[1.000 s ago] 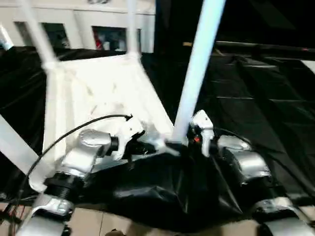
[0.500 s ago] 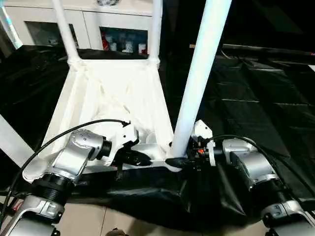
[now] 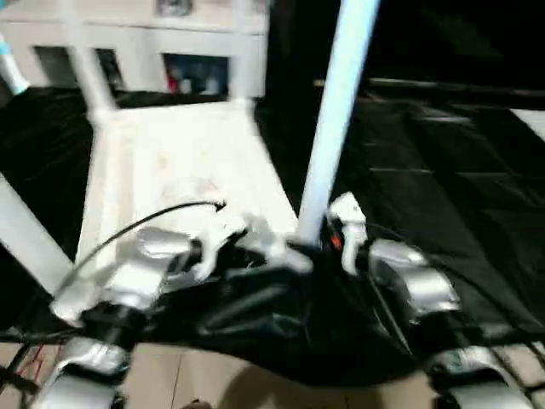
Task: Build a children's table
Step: Rotate leg to tighten
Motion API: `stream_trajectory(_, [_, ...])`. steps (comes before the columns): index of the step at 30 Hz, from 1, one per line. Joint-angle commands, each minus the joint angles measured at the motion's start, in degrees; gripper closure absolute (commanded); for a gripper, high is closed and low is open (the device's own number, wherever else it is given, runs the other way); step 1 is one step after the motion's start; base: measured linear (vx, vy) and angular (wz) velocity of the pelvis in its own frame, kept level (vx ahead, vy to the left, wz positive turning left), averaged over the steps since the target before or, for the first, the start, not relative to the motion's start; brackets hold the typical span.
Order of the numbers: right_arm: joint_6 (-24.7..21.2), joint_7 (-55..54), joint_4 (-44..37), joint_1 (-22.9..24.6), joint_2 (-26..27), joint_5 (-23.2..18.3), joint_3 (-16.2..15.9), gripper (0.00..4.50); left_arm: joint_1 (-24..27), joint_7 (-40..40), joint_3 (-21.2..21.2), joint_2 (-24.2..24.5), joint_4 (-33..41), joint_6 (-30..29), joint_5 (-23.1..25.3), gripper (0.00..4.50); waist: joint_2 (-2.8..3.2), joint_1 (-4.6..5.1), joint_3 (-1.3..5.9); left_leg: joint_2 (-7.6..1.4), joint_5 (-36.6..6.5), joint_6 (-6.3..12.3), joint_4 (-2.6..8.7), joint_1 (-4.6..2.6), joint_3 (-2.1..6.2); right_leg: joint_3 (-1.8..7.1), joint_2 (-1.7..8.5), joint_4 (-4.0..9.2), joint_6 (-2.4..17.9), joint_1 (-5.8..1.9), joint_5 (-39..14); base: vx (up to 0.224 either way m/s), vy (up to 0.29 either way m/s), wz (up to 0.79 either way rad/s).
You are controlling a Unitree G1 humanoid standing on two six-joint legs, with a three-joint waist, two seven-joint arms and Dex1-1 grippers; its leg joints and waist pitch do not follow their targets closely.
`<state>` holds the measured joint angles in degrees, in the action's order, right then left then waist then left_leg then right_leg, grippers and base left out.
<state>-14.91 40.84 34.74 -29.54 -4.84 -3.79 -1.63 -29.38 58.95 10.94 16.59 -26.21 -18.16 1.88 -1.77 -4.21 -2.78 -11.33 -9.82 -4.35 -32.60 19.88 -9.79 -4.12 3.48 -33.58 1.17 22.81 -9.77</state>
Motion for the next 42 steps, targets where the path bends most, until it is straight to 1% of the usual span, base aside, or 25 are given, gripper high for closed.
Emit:
stream_trajectory(1, [-1.5, -5.4, 4.1, -0.2, 6.8, 0.4, -3.0, 1.98, -3.7, -6.1, 0.3, -6.1, 2.0, -0.8, -1.7, 4.50, 0.64, 0.77, 2.62, -1.57, -24.0, -1.60, 4.05, -1.01, 1.53, 1.39, 4.99, 6.70, 3.6, -1.57, -36.6, 0.000, 0.000, 0.00])
stream_trajectory(4, [0.3, -6.1, 4.6, -0.8, 8.8, 0.3, -3.1, 1.98, -3.5, -7.4, 0.5, -7.6, 2.8, -0.9, -1.5, 4.50, 0.68, 1.34, 2.64, -1.66, -24.8, -1.05, 4.35, -0.58, 1.72, 1.09, 4.94, 6.80, 3.7, -1.99, -34.3, 0.000, 0.000, 0.00])
stream_trajectory(5, [1.3, -5.0, 4.4, -0.8, 9.1, 0.2, -3.5, 1.63, -3.3, -7.4, 0.7, -7.8, 3.1, -0.5, -1.5, 4.50, 0.71, 1.35, 2.62, -1.59, -25.5, -0.64, 4.29, -0.77, 1.57, 1.04, 4.99, 6.96, 3.8, -1.79, -34.0, 0.000, 0.000, 0.00])
stream_trajectory(6, [1.6, -3.0, 3.4, -0.5, 9.3, -0.8, -3.5, 1.42, -3.0, -7.1, 1.1, -7.9, 3.4, 0.3, -1.5, 4.50, 0.47, 1.31, 2.68, -1.55, -25.0, -0.18, 4.16, -0.92, 1.40, 1.00, 5.11, 7.00, 4.1, -1.70, -33.3, 0.000, 0.000, 0.00])
stream_trajectory(7, [1.1, -2.0, 2.8, -0.3, 9.1, -1.5, -3.3, 1.28, -2.8, -6.5, 1.5, -7.6, 3.5, 1.1, -1.4, 4.50, 0.48, 1.23, 2.64, -1.54, -24.4, 0.31, 4.28, -0.71, 1.38, 0.82, 5.33, 6.92, 4.2, -1.90, -33.0, 0.000, 0.000, 0.00])
stream_trajectory(10, [0.8, -0.7, 1.9, 0.0, 8.0, -1.5, -3.5, 1.21, -2.5, -5.8, 1.9, -7.1, 3.5, 1.9, -1.1, 4.50, 0.42, 1.08, 2.66, -1.68, -23.8, 0.50, 4.31, -0.75, 1.27, 1.04, 5.42, 6.76, 4.6, -1.70, -31.9, 0.000, 0.000, 0.00])
stream_trajectory(12, [2.1, 0.3, 1.1, 0.4, 6.3, -0.1, -4.8, 0.88, -2.4, -5.7, 2.1, -6.6, 3.5, 2.3, -0.7, 4.50, 0.46, 0.95, 2.71, -1.77, -23.0, 0.51, 4.37, -0.67, 1.18, 1.20, 5.44, 6.51, 5.1, -1.77, -30.6, 0.000, 0.000, 0.00])
stream_trajectory(13, [3.0, 2.9, -0.5, 1.4, 3.3, 0.7, -6.1, 0.81, -2.3, -5.6, 2.2, -6.0, 3.3, 2.5, -0.5, 4.50, 0.42, 0.77, 2.72, -1.75, -22.7, 0.70, 4.29, -0.75, 1.00, 1.29, 5.41, 6.50, 5.3, -1.69, -30.1, 0.000, 0.000, 0.00])
stream_trajectory(14, [3.1, 3.0, -0.6, 1.4, 3.2, 0.8, -6.2, 0.81, -2.2, -5.6, 2.2, -5.9, 3.3, 2.5, -0.5, 4.50, 0.36, 0.58, 2.75, -1.78, -22.4, 0.84, 4.25, -0.79, 0.97, 1.29, 5.42, 6.42, 5.4, -1.75, -29.6, 0.000, 0.000, 0.00])
stream_trajectory(16, [4.6, 7.1, -3.1, 2.9, -1.4, 0.8, -6.6, 0.81, -2.3, -5.1, 2.4, -5.0, 2.7, 3.4, 0.0, 4.50, 0.11, 0.01, 2.82, -1.91, -20.3, 1.60, 4.16, -0.74, 0.63, 1.67, 5.38, 6.08, 6.1, -1.78, -27.1, 0.000, 0.000, 0.00])
stream_trajectory(17, [4.5, 9.3, -4.6, 3.7, -4.0, 0.2, -6.1, 0.81, -2.3, -4.6, 2.6, -4.4, 2.5, 3.9, 0.2, 4.50, 0.06, -0.44, 2.80, -1.94, -19.3, 2.02, 4.15, -0.60, 0.53, 1.78, 5.29, 5.91, 6.2, -1.90, -25.9, 0.000, 0.000, 0.00])
stream_trajectory(18, [3.9, 13.6, -7.3, 5.2, -8.7, -1.2, -4.6, 0.81, -2.4, -3.9, 2.8, -3.5, 1.9, 4.8, 0.5, 4.50, -0.10, -1.14, 2.92, -2.02, -18.4, 2.52, 3.98, -0.89, 0.30, 1.92, 5.34, 5.72, 6.4, -1.79, -25.0, 0.000, 0.000, 0.00])
stream_trajectory(20, [3.5, 15.4, -8.5, 5.7, -10.8, -2.0, -3.7, 0.81, -2.4, -3.5, 2.9, -3.1, 1.6, 5.3, 0.7, 4.50, -0.23, -1.89, 3.13, -2.09, -16.2, 3.24, 3.72, -1.03, -0.04, 2.16, 5.20, 5.27, 7.5, -1.86, -21.2, 0.000, 0.000, 0.00])
stream_trajectory(21, [3.3, 16.4, -9.1, 6.0, -11.9, -2.3, -3.3, 0.81, -2.4, -3.2, 3.0, -2.9, 1.4, 5.6, 0.9, 4.50, -0.26, -1.92, 3.19, -2.08, -15.4, 3.50, 3.70, -0.78, -0.12, 2.22, 5.18, 4.96, 8.0, -1.96, -19.9, 0.000, 0.000, 0.00])
stream_trajectory(22, [2.8, 18.1, -10.1, 6.5, -13.8, -3.2, -2.4, 0.81, -2.4, -2.8, 3.0, -2.5, 1.2, 6.0, 0.9, 4.50, -0.30, -2.06, 3.33, -2.05, -13.5, 3.87, 3.71, -0.23, -0.03, 2.13, 5.15, 4.51, 8.4, -2.49, -18.0, 0.000, 0.000, 0.00])
stream_trajectory(24, [1.9, 21.0, -11.5, 7.1, -17.6, -4.8, -0.4, 0.81, -2.0, -0.6, 3.6, -1.5, 1.2, 7.1, 0.5, 4.50, -0.24, -2.32, 3.52, -2.04, -12.3, 4.34, 3.45, -0.23, -0.09, 2.10, 5.07, 4.30, 8.8, -2.51, -16.6, 0.000, 0.000, 0.00])
stream_trajectory(26, [1.6, 21.6, -11.6, 7.1, -19.2, -5.6, 0.9, 0.81, -1.7, 1.6, 4.3, -0.7, 1.4, 8.6, 0.2, 4.50, -0.23, -2.34, 3.76, -2.07, -9.3, 4.96, 3.29, 0.51, 0.00, 1.96, 5.16, 3.69, 10.0, -3.05, -12.5, 0.000, 0.000, 0.00])
stream_trajectory(28, [1.6, 22.2, -12.0, 7.4, -20.7, -6.9, 2.3, 0.81, -1.2, 4.6, 5.2, 0.2, 1.9, 9.7, -0.7, 4.50, -0.15, -2.36, 3.91, -2.09, -8.2, 5.07, 3.07, 0.44, -0.07, 1.85, 5.04, 3.34, 10.9, -2.96, -10.1, 0.000, 0.000, 0.00])
stream_trajectory(29, [1.1, 22.7, -12.4, 7.6, -21.5, -7.7, 3.0, 0.81, -1.0, 6.2, 5.8, 0.8, 1.9, 10.9, -1.1, 4.50, -0.05, -2.35, 4.00, -2.10, -7.3, 5.20, 3.01, 0.64, 0.02, 1.76, 4.98, 3.06, 11.5, -3.15, -8.5, 0.000, 0.000, 0.00])
stream_trajectory(31, [0.1, 23.5, -13.1, 8.1, -22.7, -9.0, 4.0, 0.81, -1.0, 7.5, 6.2, 1.4, 1.7, 11.6, -1.3, 4.50, 0.21, -2.50, 4.03, -2.32, -7.3, 5.61, 2.85, 0.35, -0.14, 1.73, 4.80, 2.89, 12.4, -2.90, -6.5, 0.000, 0.000, 0.00])
stream_trajectory(32, [-0.5, 23.8, -13.5, 8.5, -23.3, -9.7, 4.7, 0.81, -1.0, 8.5, 6.3, 1.7, 1.4, 12.4, -1.5, 4.50, 0.27, -2.48, 4.05, -2.32, -7.2, 5.69, 2.75, 0.45, -0.18, 1.67, 4.73, 2.67, 13.0, -2.94, -5.3, 0.000, 0.000, 0.00])
stream_trajectory(34, [-1.1, 23.3, -13.5, 8.9, -24.4, -10.7, 6.4, 0.81, -1.2, 10.8, 6.2, 2.3, 0.6, 13.6, -2.2, 4.50, 0.62, -2.72, 3.99, -2.42, -8.2, 5.60, 2.73, 0.24, -0.31, 1.65, 4.84, 2.89, 13.3, -2.78, -6.0, 0.000, 0.000, 0.00])
stream_trajectory(36, [-0.5, 18.8, -11.5, 8.0, -23.8, -9.7, 7.8, 0.81, -1.3, 14.0, 6.5, 2.8, 0.5, 15.0, -3.3, 4.50, 0.73, -2.95, 3.88, -2.44, -9.2, 4.55, 2.86, 0.19, -0.32, 1.62, 4.92, 3.10, 13.0, -2.76, -7.9, 0.000, 0.000, 0.00])
stream_trajectory(37, [0.5, 15.3, -9.9, 7.2, -22.8, -8.8, 8.5, 0.81, -1.5, 15.5, 6.7, 2.9, 0.2, 16.3, -3.7, 4.50, 0.82, -3.00, 3.84, -2.38, -10.1, 3.01, 2.99, 0.06, -0.35, 1.62, 4.98, 3.28, 12.5, -2.61, -9.9, 0.000, 0.000, 0.00])
stream_trajectory(42, [2.4, 6.5, -7.7, 5.5, -18.8, -7.5, 9.1, 0.81, -3.0, 19.3, 7.8, 3.8, -2.0, 20.7, -4.1, 4.50, 0.81, -3.25, 3.77, -2.32, -12.3, 1.13, 3.06, -0.14, -0.46, 1.73, 5.06, 3.44, 11.3, -2.41, -12.6, 0.000, 0.000, 0.00])
